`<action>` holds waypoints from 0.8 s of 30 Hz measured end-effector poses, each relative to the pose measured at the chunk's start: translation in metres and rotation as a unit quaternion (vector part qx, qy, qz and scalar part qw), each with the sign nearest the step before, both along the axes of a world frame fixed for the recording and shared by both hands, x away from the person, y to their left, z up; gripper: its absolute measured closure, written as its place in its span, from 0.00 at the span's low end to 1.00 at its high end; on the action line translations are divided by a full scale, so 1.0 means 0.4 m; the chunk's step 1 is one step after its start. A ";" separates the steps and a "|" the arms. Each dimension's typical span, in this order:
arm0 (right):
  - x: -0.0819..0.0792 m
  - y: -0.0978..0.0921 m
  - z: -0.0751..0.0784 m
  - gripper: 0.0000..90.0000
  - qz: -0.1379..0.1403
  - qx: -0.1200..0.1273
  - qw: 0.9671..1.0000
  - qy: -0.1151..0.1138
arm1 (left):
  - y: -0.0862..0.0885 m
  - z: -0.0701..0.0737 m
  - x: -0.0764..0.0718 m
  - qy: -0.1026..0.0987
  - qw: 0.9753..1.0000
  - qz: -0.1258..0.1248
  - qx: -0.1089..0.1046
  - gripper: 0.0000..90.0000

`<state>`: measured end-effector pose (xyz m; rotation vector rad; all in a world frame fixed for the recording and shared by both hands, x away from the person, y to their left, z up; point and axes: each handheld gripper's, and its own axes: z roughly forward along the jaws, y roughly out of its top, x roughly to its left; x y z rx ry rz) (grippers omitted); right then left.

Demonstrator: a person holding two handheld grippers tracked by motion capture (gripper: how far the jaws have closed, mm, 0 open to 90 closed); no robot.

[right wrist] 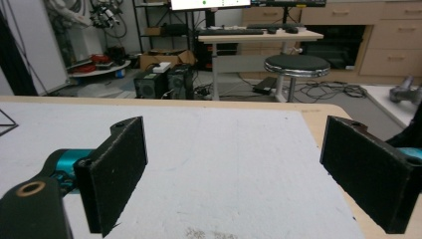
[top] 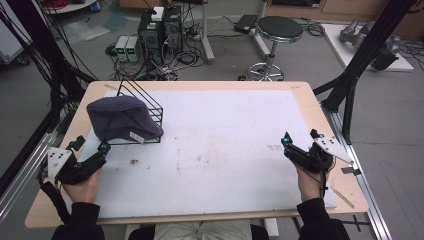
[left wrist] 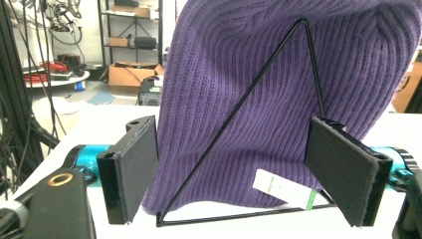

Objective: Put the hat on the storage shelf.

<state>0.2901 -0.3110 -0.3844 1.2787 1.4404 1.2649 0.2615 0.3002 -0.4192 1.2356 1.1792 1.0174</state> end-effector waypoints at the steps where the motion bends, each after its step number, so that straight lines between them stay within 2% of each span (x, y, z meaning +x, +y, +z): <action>1: -0.002 0.000 -0.007 0.12 0.000 0.004 1.000 -0.003 | -0.001 -0.001 -0.001 0.000 1.000 0.002 0.003 0.24; 6: -0.008 -0.004 -0.044 0.12 -0.007 -0.002 1.000 -0.021 | 0.000 -0.009 0.001 0.003 1.000 0.005 0.004 0.24; 11: -0.011 -0.001 -0.085 0.12 -0.016 0.004 0.999 -0.036 | 0.001 -0.015 0.003 0.004 1.000 0.006 0.000 0.24; 14: -0.004 0.001 -0.095 0.12 -0.019 0.000 0.999 -0.032 | 0.002 -0.020 0.003 0.005 1.000 0.010 0.002 0.23; 18: 0.004 0.009 -0.120 0.12 -0.031 -0.017 0.999 -0.025 | 0.002 -0.024 0.006 0.010 1.000 -0.002 0.001 0.23; 24: 0.000 0.015 -0.118 0.12 -0.037 -0.020 0.998 -0.039 | 0.001 -0.028 0.006 0.012 1.000 -0.003 0.004 0.22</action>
